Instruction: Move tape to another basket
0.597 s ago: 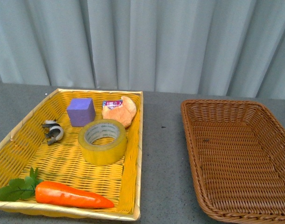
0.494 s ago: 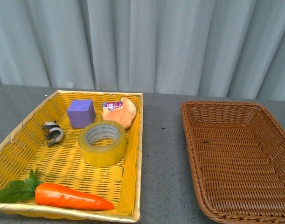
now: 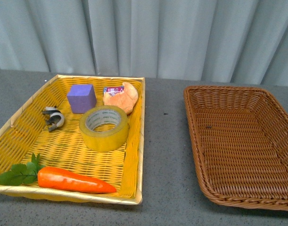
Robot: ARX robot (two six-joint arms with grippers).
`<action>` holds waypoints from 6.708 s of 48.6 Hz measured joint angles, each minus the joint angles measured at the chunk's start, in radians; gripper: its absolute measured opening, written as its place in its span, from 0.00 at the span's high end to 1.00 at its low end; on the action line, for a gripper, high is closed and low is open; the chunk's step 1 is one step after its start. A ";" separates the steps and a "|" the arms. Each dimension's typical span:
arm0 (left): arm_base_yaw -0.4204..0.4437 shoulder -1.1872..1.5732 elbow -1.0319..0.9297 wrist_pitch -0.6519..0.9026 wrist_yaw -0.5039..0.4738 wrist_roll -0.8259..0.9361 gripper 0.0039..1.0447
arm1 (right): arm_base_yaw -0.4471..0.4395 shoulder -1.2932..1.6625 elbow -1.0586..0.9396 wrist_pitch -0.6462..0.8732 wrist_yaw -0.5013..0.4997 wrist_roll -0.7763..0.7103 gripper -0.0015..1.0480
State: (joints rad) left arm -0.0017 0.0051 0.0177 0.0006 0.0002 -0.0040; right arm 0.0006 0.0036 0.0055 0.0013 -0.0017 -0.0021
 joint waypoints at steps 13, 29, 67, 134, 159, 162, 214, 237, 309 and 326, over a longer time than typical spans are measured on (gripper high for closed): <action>0.000 0.000 0.000 0.000 0.000 0.000 0.06 | 0.000 0.000 0.000 0.000 0.000 0.000 0.09; 0.000 0.000 0.000 0.000 0.000 0.000 0.06 | 0.000 0.000 0.000 0.000 0.000 0.000 0.09; 0.000 0.000 0.000 0.000 0.000 0.000 0.06 | 0.000 0.000 0.000 0.000 0.000 0.000 0.09; -0.125 1.382 0.520 0.295 -0.071 -0.198 0.06 | 0.000 0.000 0.000 0.000 0.000 0.000 0.09; -0.194 1.977 1.071 -0.043 -0.141 -0.309 0.06 | 0.000 0.000 0.000 0.000 0.000 0.000 0.09; -0.199 2.011 1.111 -0.073 -0.154 -0.332 0.06 | 0.000 0.000 0.000 0.000 0.000 0.000 0.09; -0.224 2.200 1.361 -0.244 -0.224 -0.556 0.84 | 0.000 0.000 0.000 0.000 0.000 0.000 0.09; -0.192 2.072 1.307 -0.138 -0.040 -0.279 0.86 | 0.000 0.000 0.000 0.000 0.000 0.000 0.09; -0.366 2.087 1.623 -0.289 0.186 0.352 0.87 | -0.119 0.573 0.270 0.038 -0.387 -0.124 0.09; -0.363 2.087 1.623 -0.289 0.183 0.352 0.87 | -0.106 1.294 0.807 -0.115 -0.404 -0.196 0.09</action>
State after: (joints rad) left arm -0.3649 2.0926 1.6405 -0.2886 0.1837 0.3477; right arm -0.1059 1.2972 0.8127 -0.1135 -0.4053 -0.1982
